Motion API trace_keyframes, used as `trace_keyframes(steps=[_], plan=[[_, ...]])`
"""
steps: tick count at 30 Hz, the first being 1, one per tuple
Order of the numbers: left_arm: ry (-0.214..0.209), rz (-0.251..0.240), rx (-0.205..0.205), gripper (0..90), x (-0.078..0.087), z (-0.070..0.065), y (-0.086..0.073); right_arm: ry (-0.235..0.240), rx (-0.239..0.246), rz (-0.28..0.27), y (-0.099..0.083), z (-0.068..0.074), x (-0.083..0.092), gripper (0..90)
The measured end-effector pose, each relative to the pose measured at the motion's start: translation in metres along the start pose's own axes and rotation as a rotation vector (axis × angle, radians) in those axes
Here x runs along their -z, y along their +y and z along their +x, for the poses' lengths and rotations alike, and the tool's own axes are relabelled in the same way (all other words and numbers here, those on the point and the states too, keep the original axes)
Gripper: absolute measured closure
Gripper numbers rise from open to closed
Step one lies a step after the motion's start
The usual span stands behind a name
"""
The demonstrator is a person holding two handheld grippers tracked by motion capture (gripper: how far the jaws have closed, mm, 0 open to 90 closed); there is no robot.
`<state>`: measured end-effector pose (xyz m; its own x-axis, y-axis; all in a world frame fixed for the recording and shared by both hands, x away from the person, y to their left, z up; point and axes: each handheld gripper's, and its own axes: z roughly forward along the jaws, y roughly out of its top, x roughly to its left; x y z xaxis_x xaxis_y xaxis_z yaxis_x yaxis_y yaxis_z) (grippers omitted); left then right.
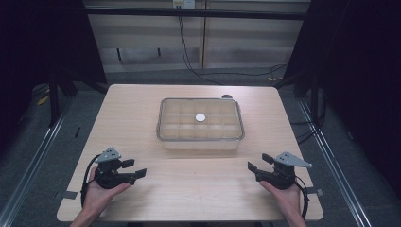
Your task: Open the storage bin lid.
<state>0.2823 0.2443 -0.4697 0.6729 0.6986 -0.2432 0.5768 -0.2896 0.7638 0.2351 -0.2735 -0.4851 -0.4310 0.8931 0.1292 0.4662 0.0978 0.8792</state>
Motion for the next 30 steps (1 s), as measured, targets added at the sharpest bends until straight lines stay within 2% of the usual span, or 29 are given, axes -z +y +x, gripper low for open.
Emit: trace_keyframes(steps=[1, 2, 3, 5, 8, 10, 12, 16, 18, 19, 23, 25, 30], plan=[[0.0, 0.0, 0.005, 31.2, -0.001, 0.001, 0.0, 0.005, 0.014, 0.008, 0.0, 0.0, 0.0, 32.5], [0.0, 0.0, 0.005, 31.0, -0.001, 0.001, 0.0, 0.005, 0.014, 0.008, 0.0, 0.0, 0.0, 32.5], [-0.004, 0.007, 0.011, 30.8, -0.003, 0.002, 0.001, 0.023, 0.032, 0.019, 0.001, 0.001, 0.002, 36.7], [0.005, 0.004, 0.011, 29.4, -0.004, 0.0, 0.0, 0.018, 0.032, 0.008, 0.001, 0.003, 0.004, 37.7], [-0.011, -0.011, -0.005, 30.9, -0.003, -0.003, 0.0, 0.019, 0.03, 0.007, 0.004, 0.007, 0.006, 38.1], [-0.002, -0.026, -0.026, 30.7, -0.001, -0.005, 0.001, 0.04, 0.015, 0.006, 0.005, 0.008, 0.008, 38.6], [-0.007, -0.027, -0.041, 30.3, -0.001, -0.005, 0.002, 0.045, 0.046, 0.019, 0.007, 0.012, 0.009, 38.8], [-0.016, -0.028, -0.051, 33.6, -0.002, -0.004, 0.003, 0.057, 0.02, -0.004, 0.009, 0.015, 0.01, 40.0], [-0.031, -0.027, -0.034, 36.7, -0.006, -0.003, 0.004, 0.047, 0.007, 0.005, 0.014, 0.013, 0.01, 41.0], [-0.046, -0.024, -0.028, 37.9, -0.008, -0.002, 0.005, 0.043, 0.003, 0.012, 0.016, 0.012, 0.01, 40.3], [-0.059, -0.025, -0.031, 36.8, -0.008, -0.003, 0.01, 0.035, -0.016, 0.018, 0.022, 0.008, 0.008, 36.6], [-0.066, -0.011, -0.035, 35.6, -0.008, -0.003, 0.015, 0.054, -0.021, 0.042, 0.03, 0.008, 0.004, 33.4], [-0.072, -0.015, -0.042, 34.5, -0.011, -0.005, 0.026, 0.081, -0.019, 0.047, 0.044, 0.011, -0.001, 29.2]])
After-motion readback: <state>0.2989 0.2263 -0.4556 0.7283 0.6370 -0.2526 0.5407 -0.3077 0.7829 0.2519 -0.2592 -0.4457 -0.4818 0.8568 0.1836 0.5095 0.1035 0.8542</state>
